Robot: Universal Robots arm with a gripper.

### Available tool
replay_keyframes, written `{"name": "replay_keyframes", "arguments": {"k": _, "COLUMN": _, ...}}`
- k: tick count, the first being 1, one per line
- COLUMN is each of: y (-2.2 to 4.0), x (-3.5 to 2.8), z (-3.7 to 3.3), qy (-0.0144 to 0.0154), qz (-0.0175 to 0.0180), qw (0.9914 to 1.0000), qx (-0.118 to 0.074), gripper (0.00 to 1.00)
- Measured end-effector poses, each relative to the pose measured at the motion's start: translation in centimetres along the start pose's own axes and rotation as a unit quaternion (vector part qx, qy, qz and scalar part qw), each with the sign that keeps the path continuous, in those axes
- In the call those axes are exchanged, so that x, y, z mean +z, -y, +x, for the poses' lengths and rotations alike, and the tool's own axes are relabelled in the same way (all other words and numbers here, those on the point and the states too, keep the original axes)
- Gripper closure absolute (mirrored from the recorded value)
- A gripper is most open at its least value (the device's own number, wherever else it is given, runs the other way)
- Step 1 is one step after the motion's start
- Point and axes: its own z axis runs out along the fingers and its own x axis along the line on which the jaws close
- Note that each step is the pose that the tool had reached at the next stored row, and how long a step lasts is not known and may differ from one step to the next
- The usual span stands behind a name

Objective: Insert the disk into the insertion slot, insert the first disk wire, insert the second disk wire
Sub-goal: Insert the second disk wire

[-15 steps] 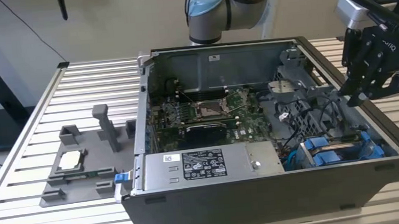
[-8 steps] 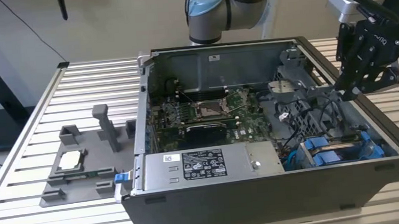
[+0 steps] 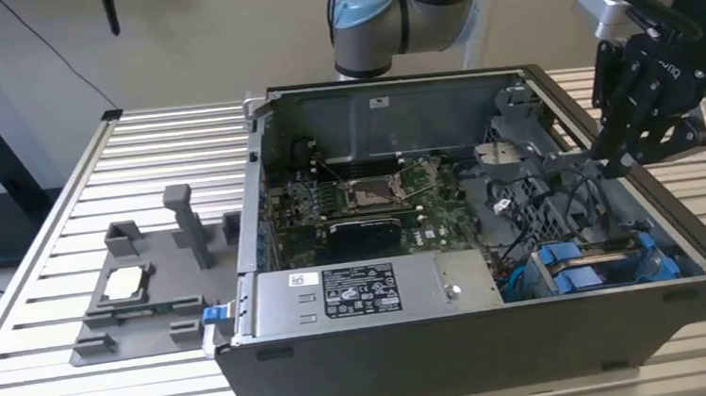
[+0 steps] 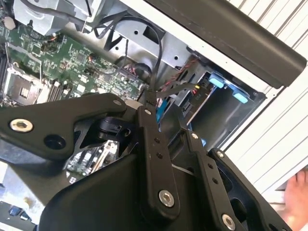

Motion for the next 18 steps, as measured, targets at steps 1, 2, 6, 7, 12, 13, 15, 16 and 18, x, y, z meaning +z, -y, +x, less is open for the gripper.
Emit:
{"name": "replay_keyframes", "arguments": {"k": 1, "y": -0.06, "x": 0.02, "z": -0.14, "qy": -0.0004, "qz": 0.0000, "qw": 1.00000, "qx": 0.000, "gripper": 0.67}}
{"name": "replay_keyframes", "arguments": {"k": 2, "y": -0.15, "x": 0.03, "z": -0.30, "qy": -0.0005, "qz": 0.0000, "qw": 1.00000, "qx": 0.000, "gripper": 0.67}}
{"name": "replay_keyframes", "arguments": {"k": 6, "y": -0.74, "x": 0.04, "z": -0.54, "qy": -0.0006, "qz": -0.0001, "qw": 1.00000, "qx": -0.001, "gripper": 0.67}}
{"name": "replay_keyframes", "arguments": {"k": 7, "y": -0.91, "x": 0.04, "z": -0.54, "qy": -0.0006, "qz": -0.0001, "qw": 1.00000, "qx": -0.001, "gripper": 0.67}}
{"name": "replay_keyframes", "arguments": {"k": 12, "y": -1.86, "x": 0.02, "z": -0.54, "qy": -0.0008, "qz": -0.0003, "qw": 1.00000, "qx": -0.003, "gripper": 0.67}}
{"name": "replay_keyframes", "arguments": {"k": 13, "y": -2.08, "x": 0.01, "z": -0.54, "qy": -0.0008, "qz": -0.0004, "qw": 0.99999, "qx": -0.003, "gripper": 0.67}}
{"name": "replay_keyframes", "arguments": {"k": 15, "y": -2.53, "x": 0.00, "z": -0.52, "qy": -0.0011, "qz": -0.0005, "qw": 0.99999, "qx": -0.005, "gripper": 0.67}}
{"name": "replay_keyframes", "arguments": {"k": 16, "y": -2.73, "x": -0.01, "z": -0.52, "qy": -0.0014, "qz": -0.0007, "qw": 0.99998, "qx": -0.006, "gripper": 0.67}}
{"name": "replay_keyframes", "arguments": {"k": 18, "y": -3.16, "x": -0.02, "z": -0.51, "qy": -0.0026, "qz": -0.0009, "qw": 0.99996, "qx": -0.008, "gripper": 0.67}}
